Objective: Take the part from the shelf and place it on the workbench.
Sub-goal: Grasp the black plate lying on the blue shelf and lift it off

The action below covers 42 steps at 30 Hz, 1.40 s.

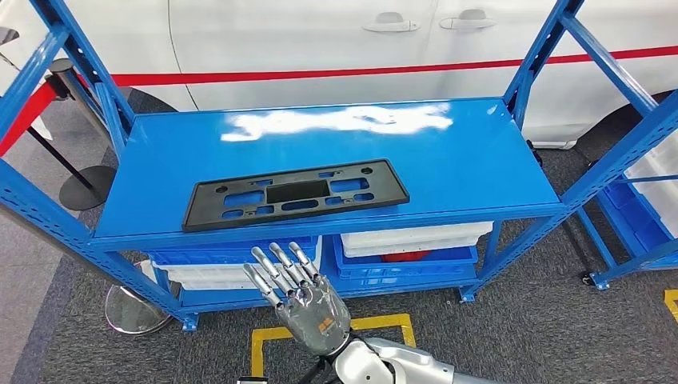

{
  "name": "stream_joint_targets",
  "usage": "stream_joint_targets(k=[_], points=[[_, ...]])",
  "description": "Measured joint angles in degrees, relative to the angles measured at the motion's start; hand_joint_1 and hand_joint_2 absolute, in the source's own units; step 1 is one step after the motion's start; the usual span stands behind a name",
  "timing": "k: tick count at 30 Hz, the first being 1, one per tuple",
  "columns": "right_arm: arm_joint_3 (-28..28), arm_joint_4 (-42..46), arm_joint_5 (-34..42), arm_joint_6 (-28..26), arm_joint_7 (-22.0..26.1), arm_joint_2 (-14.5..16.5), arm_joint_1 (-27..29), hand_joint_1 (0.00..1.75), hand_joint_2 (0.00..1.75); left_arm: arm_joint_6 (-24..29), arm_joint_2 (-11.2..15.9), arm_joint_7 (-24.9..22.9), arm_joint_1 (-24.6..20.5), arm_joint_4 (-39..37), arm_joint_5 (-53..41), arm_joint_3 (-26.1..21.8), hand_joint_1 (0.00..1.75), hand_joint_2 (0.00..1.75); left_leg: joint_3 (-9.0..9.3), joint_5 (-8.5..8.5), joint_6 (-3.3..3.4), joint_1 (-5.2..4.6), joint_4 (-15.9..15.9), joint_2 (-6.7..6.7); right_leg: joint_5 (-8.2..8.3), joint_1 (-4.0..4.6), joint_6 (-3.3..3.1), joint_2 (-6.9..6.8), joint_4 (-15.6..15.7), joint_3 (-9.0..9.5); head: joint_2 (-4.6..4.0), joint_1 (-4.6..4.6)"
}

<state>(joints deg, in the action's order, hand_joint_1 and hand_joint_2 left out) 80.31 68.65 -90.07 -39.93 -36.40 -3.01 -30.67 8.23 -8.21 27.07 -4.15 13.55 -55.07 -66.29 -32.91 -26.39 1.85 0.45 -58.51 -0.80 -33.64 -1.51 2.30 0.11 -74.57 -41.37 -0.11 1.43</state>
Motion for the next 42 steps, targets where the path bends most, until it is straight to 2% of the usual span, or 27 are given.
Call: stream_joint_targets(k=[1,2,3,5,7,9,11,12,14,15,16,17,19,21,25,26,27,29,30,31,32,34,35,36,38,40,42], points=[[0.4,-1.3,0.0,0.0,1.2,0.3,0.0,0.00,1.75,0.0,0.0,-0.1,0.0,0.0,-0.1,0.0,0.00,0.00,0.14,-0.10,0.17,-0.33,0.0,0.00,0.64,0.31,-0.39,0.00,-0.6,-0.52,0.00,-0.01],[0.7,-2.7,0.1,0.0,2.3,0.7,0.0,0.00,1.75,-0.1,0.1,-0.2,0.1,0.0,-0.3,0.0,0.00,0.00,0.34,-0.20,0.32,-0.67,0.0,-0.03,2.31,0.68,-0.96,0.01,1.2,0.10,0.00,-0.01],[0.9,-4.0,0.1,0.0,3.5,1.2,0.0,0.00,1.75,-0.2,0.1,-0.3,0.1,0.0,-0.5,0.0,0.00,0.00,0.60,-0.34,0.46,-1.00,0.0,-0.07,4.62,1.13,-1.76,0.03,4.9,1.72,0.01,-0.01],[1.0,-6.5,0.1,0.0,5.5,2.2,0.0,0.00,1.75,-0.4,0.1,-0.4,0.0,-0.1,-0.9,0.2,0.00,0.00,0.93,-0.60,0.53,-1.46,0.0,-0.13,7.56,1.95,-3.40,-0.07,12.2,5.15,0.01,0.17],[1.0,-9.0,0.1,0.0,7.2,3.2,0.2,0.00,1.75,-0.6,0.1,-0.4,0.0,-0.2,-1.2,0.3,0.00,0.00,0.90,-0.73,0.25,-1.47,0.0,-0.08,8.05,2.42,-4.10,-0.22,15.1,6.39,0.00,0.35],[0.9,-10.9,0.1,0.0,8.0,4.0,0.7,0.00,1.75,-0.7,0.2,-0.4,0.0,-0.2,-1.3,0.4,0.00,0.00,0.93,-0.88,-0.20,-1.40,0.1,0.04,8.37,2.26,-4.03,-0.25,15.8,6.65,0.00,0.36],[0.7,-12.4,0.1,0.0,8.2,4.8,1.1,0.00,1.75,-0.7,0.4,-0.4,0.0,-0.2,-1.3,0.4,0.00,0.00,0.51,-2.07,-0.94,-1.38,-1.3,0.19,8.75,1.69,-3.98,-0.35,17.0,7.37,0.01,0.46],[0.6,-12.9,0.1,0.0,8.3,5.1,1.2,0.00,1.75,-0.8,0.4,-0.4,0.0,-0.2,-1.3,0.4,0.00,0.00,-0.53,-3.48,-1.42,-1.21,-3.7,0.25,8.91,1.40,-3.95,-0.44,17.4,7.68,0.01,0.52],[0.5,-13.5,0.1,0.0,8.3,5.6,1.4,0.00,1.75,-1.7,0.5,-0.3,0.0,-0.2,-1.2,0.4,0.00,0.00,-4.03,-6.84,-2.40,-0.51,-10.9,0.31,8.93,1.22,-3.98,-0.55,17.6,7.79,0.01,0.60],[0.4,-13.7,0.1,0.0,8.3,5.7,1.5,0.00,1.75,-2.3,0.5,-0.3,0.1,-0.2,-1.0,0.4,0.00,0.00,-5.62,-7.79,-2.83,-0.09,-13.9,0.34,8.90,1.09,-3.91,-0.58,17.6,7.76,0.01,0.60],[0.1,-13.8,0.1,0.0,8.5,5.8,1.6,0.00,1.75,-3.0,0.6,-0.3,0.2,-0.2,-0.8,0.4,0.00,0.00,-6.37,-7.66,-3.25,0.33,-15.1,0.38,8.85,0.91,-3.78,-0.58,17.5,7.73,0.01,0.59],[-0.2,-13.9,0.1,0.0,8.8,5.9,1.6,0.00,1.75,-3.6,0.7,-0.4,0.3,-0.2,-0.6,0.4,0.00,0.00,-6.02,-6.39,-3.70,0.74,-14.1,0.42,8.71,0.67,-3.51,-0.53,17.3,7.72,0.00,0.59],[-1.4,-14.1,0.1,0.0,9.6,6.2,1.6,0.00,1.75,-4.5,0.8,-0.6,0.3,-0.2,-0.4,0.4,0.00,0.00,-2.57,-2.60,-4.55,1.46,-6.9,0.57,8.17,0.14,-2.63,-0.41,16.7,7.72,0.00,0.61],[-2.9,-14.0,0.1,0.0,10.4,6.5,1.6,0.00,1.75,-5.1,0.9,-0.7,0.2,-0.2,-0.4,0.4,0.00,0.00,0.20,-1.03,-4.23,1.57,-1.2,0.36,7.58,0.07,-1.57,-0.31,16.0,7.63,0.00,0.62],[-7.1,-12.9,0.1,-0.1,12.7,6.7,1.6,0.00,1.75,-5.6,1.0,-0.7,0.4,-0.3,-0.6,0.3,0.00,0.00,0.71,-1.17,-1.84,1.29,-0.3,0.06,7.78,0.08,0.01,-0.14,15.2,7.66,0.00,0.48],[-8.2,-12.5,0.1,-0.1,13.5,6.7,1.7,0.00,1.75,-5.7,1.1,-0.7,0.4,-0.3,-0.7,0.3,0.00,0.00,0.96,-1.13,-1.38,1.24,-0.2,0.07,7.15,-0.04,0.22,-0.14,14.0,7.12,0.01,0.44],[-9.4,-12.0,0.1,-0.1,14.2,6.7,1.8,0.00,1.75,-5.7,1.2,-0.7,0.4,-0.3,-0.7,0.3,0.00,0.00,1.22,-1.15,-1.01,1.18,-0.2,0.08,5.92,-0.10,0.31,-0.16,11.8,5.95,0.01,0.39],[-11.9,-11.1,0.1,-0.1,15.3,6.7,2.2,0.00,1.75,-5.8,1.3,-0.8,0.4,-0.3,-0.7,0.2,0.00,0.00,1.41,-1.39,-0.50,0.89,-0.1,0.11,2.63,0.04,0.32,-0.16,4.5,1.88,0.01,0.32],[-13.2,-10.7,0.1,-0.1,15.6,6.7,2.6,0.00,1.75,-5.8,1.4,-0.8,0.5,-0.3,-0.7,0.2,0.00,0.00,1.54,-1.58,-0.32,0.69,-0.1,0.10,1.53,0.18,0.22,-0.16,1.1,-0.21,0.01,0.32],[-14.4,-10.4,0.1,-0.1,16.0,6.6,3.0,0.00,1.75,-5.8,1.4,-0.9,0.5,-0.3,-0.8,0.1,0.00,0.00,1.78,-1.82,-0.19,0.48,-0.1,0.06,1.41,0.35,0.01,-0.15,-0.7,-1.62,0.01,0.32],[-15.7,-10.0,0.1,-0.1,16.5,6.6,3.4,0.00,1.75,-5.8,1.5,-1.0,0.6,-0.3,-0.8,0.0,0.00,0.00,2.15,-2.13,-0.11,0.26,-0.2,-0.01,2.46,0.57,-0.38,-0.14,-0.3,-2.00,0.01,0.32],[-18.3,-9.2,0.1,-0.1,17.7,6.5,4.0,0.00,1.75,-5.8,1.6,-1.2,0.7,-0.3,-1.0,-0.1,0.00,0.00,3.21,-2.92,-0.11,-0.13,-0.1,-0.15,7.18,1.25,-1.65,-0.11,6.3,0.26,0.00,0.31],[-19.5,-8.9,0.1,-0.1,18.2,6.5,4.1,0.00,1.75,-5.8,1.6,-1.3,0.7,-0.3,-1.1,-0.2,0.00,0.00,3.74,-3.33,-0.18,-0.28,-0.1,-0.17,8.87,1.66,-2.39,-0.13,9.8,1.65,0.00,0.46],[-20.8,-8.7,0.1,-0.1,18.7,6.5,4.3,0.00,1.75,-5.8,1.6,-1.3,0.7,-0.3,-1.3,-0.2,0.00,0.00,4.04,-3.67,-0.34,-0.29,0.0,-0.18,9.68,2.06,-3.02,-0.10,12.7,2.76,0.00,0.54],[-23.3,-8.4,0.1,-0.1,19.7,6.4,4.7,0.00,1.75,-5.9,1.7,-1.5,0.6,-0.4,-1.6,-0.2,0.00,0.00,4.52,-3.90,-0.98,-0.22,0.3,-0.16,9.55,2.52,-3.90,-0.10,15.0,3.66,0.01,0.67],[-25.5,-8.3,0.1,-0.1,20.5,6.4,5.2,0.00,1.75,-5.9,1.9,-1.5,0.6,-0.4,-1.8,-0.2,0.00,0.00,5.22,-3.85,-1.63,-0.27,0.2,-0.07,9.91,2.25,-4.30,-0.09,16.2,4.94,0.01,0.59],[-27.3,-8.4,0.1,-0.1,21.1,6.4,5.3,0.00,1.75,-6.0,2.2,-1.4,0.5,-0.4,-2.0,-0.2,0.00,0.00,4.10,-4.43,-1.93,-0.30,-3.1,0.13,9.71,1.70,-4.52,-0.15,17.2,6.61,0.00,0.71]])
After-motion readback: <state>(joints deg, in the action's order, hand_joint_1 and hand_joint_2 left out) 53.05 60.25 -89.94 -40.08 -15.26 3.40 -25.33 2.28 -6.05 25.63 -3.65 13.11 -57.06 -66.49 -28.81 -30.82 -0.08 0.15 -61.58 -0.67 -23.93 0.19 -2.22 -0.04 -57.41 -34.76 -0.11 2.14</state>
